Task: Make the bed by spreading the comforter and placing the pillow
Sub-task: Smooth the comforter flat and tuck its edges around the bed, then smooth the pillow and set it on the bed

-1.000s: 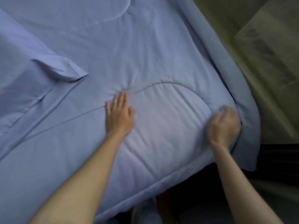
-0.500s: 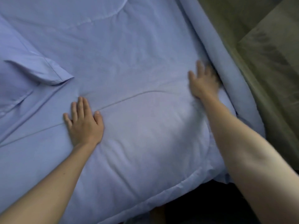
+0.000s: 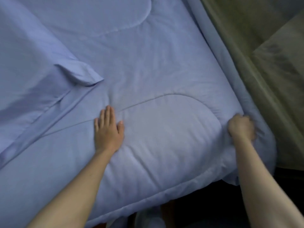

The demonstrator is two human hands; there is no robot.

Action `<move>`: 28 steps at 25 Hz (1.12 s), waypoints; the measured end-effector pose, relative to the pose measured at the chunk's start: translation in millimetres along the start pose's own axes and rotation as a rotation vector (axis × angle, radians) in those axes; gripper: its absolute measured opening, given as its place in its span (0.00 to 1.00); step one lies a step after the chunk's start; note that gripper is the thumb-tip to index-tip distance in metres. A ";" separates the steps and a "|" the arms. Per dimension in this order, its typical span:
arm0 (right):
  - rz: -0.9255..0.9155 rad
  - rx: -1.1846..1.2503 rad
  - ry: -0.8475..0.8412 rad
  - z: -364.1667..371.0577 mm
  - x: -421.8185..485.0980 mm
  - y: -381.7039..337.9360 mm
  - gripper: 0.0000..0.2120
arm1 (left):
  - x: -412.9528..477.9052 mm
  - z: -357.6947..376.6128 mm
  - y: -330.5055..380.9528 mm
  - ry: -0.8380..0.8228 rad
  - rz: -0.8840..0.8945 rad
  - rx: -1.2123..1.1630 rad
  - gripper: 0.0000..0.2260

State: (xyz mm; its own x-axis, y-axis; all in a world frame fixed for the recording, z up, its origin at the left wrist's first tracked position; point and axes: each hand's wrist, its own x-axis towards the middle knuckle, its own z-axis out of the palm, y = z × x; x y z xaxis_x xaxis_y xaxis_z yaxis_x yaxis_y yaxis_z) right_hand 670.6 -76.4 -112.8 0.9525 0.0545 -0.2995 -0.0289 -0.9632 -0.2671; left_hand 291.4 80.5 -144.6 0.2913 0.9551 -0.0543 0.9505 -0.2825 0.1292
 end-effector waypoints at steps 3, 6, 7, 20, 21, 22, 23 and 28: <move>-0.571 0.034 0.024 45.4 -123.3 -67.3 0.28 | -21.4 -3.3 -14.5 -0.015 -0.002 -0.014 0.30; -1.240 -0.222 -0.239 113.0 -238.5 -78.9 0.28 | -39.7 -1.2 -45.2 0.025 -0.106 -0.010 0.29; -1.289 -0.281 -0.250 122.6 -247.7 -71.9 0.28 | -51.6 -0.2 -63.9 0.032 -0.162 -0.010 0.29; -0.217 -0.162 0.000 35.0 -183.5 -39.2 0.26 | -171.0 -50.1 -291.8 0.083 -1.038 -0.255 0.27; -0.314 -0.098 0.007 41.4 -210.9 -79.8 0.23 | -151.6 -67.5 -298.0 0.157 -1.063 -0.322 0.26; -0.482 -0.024 -0.023 49.1 -234.7 -121.6 0.22 | -127.9 -85.5 -302.0 0.259 -1.036 -0.372 0.25; -0.654 0.045 -0.079 56.7 -260.9 -164.6 0.21 | -100.2 -107.5 -303.9 0.357 -1.001 -0.435 0.23; -1.133 0.212 -0.331 110.5 -369.1 -337.6 0.25 | 32.4 -161.8 -318.1 0.400 -0.832 -0.743 0.27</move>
State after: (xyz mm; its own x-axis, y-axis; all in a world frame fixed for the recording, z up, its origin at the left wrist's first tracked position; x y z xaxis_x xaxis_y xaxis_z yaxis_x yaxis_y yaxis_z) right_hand 295.3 257.8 -13.3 0.3454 0.9384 -0.0088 0.6969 -0.2628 -0.6673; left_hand -19.0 215.7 -27.3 -0.5671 0.8179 -0.0971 0.4975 0.4341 0.7510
